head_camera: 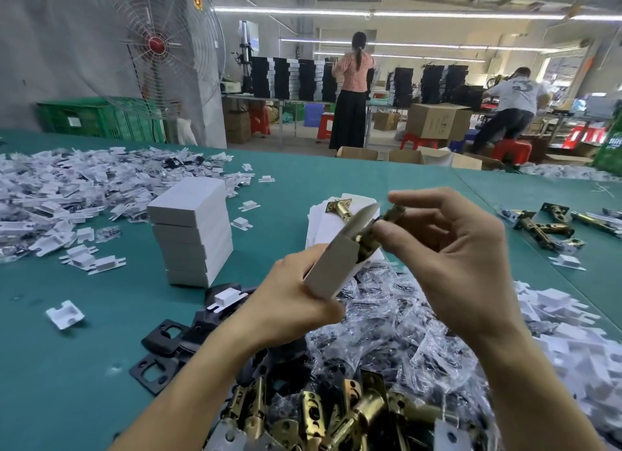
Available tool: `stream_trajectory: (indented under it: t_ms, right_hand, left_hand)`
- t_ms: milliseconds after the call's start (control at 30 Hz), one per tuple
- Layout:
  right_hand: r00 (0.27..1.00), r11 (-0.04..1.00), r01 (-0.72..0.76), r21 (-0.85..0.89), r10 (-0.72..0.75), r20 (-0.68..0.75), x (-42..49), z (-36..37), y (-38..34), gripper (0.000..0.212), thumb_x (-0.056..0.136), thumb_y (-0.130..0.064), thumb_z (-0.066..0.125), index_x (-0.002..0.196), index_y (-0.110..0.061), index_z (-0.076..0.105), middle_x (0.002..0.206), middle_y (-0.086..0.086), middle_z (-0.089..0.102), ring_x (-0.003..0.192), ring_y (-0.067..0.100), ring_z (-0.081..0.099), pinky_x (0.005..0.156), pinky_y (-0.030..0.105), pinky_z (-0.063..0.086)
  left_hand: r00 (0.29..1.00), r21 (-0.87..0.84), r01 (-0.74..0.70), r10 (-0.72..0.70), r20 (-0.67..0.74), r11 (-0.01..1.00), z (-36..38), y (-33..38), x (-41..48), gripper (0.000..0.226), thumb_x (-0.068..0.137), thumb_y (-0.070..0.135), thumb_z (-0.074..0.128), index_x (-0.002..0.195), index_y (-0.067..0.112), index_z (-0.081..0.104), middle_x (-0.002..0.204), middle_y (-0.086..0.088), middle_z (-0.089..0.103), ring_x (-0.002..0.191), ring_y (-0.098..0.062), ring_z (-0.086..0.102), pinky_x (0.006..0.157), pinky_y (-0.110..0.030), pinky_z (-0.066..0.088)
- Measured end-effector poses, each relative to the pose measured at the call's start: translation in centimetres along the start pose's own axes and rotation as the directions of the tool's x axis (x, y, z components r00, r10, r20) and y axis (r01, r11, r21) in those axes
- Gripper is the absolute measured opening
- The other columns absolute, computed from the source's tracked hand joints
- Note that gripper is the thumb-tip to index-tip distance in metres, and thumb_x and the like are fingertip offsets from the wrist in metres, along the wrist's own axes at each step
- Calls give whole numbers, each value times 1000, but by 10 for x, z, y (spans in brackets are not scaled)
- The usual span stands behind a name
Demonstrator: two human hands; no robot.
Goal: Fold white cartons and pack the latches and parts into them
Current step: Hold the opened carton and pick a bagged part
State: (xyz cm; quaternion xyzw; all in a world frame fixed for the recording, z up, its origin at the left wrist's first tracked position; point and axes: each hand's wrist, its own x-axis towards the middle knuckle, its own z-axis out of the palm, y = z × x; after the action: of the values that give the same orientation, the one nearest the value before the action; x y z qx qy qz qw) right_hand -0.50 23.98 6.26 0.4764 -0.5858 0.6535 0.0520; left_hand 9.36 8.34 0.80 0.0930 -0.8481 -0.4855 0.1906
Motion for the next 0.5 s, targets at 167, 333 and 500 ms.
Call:
stream_trajectory:
  t_ms: [167,333,500]
  right_hand:
    - [999,980,2,-200,-9,-32,-1,6,4,17,85,-24,75,82,-25,59,77,-9,71,71,9,68,54,24,47]
    - [991,961,20,-277,18,132,-4,12,3,12,90,-33,68,94,-41,61,83,-24,71,71,5,57,62,15,40]
    - [997,930,25,-366,6,83,-1,6,-2,19,89,-49,53,93,-43,70,105,-18,58,102,-3,51,83,9,37]
  left_hand:
    - [999,-4,11,-11,-49,1000,4,0,1,21,55,21,63,66,29,47,54,19,41,49,-4,31,47,-21,24]
    - [999,-147,-6,0,-41,989,1,7,-1,38,61,9,66,97,20,60,67,16,53,58,-13,44,53,-34,37]
    - [998,-350,-1,-22,-60,937,-1,11,-2,69,63,3,62,130,14,49,115,-17,54,81,-21,65,65,-49,62]
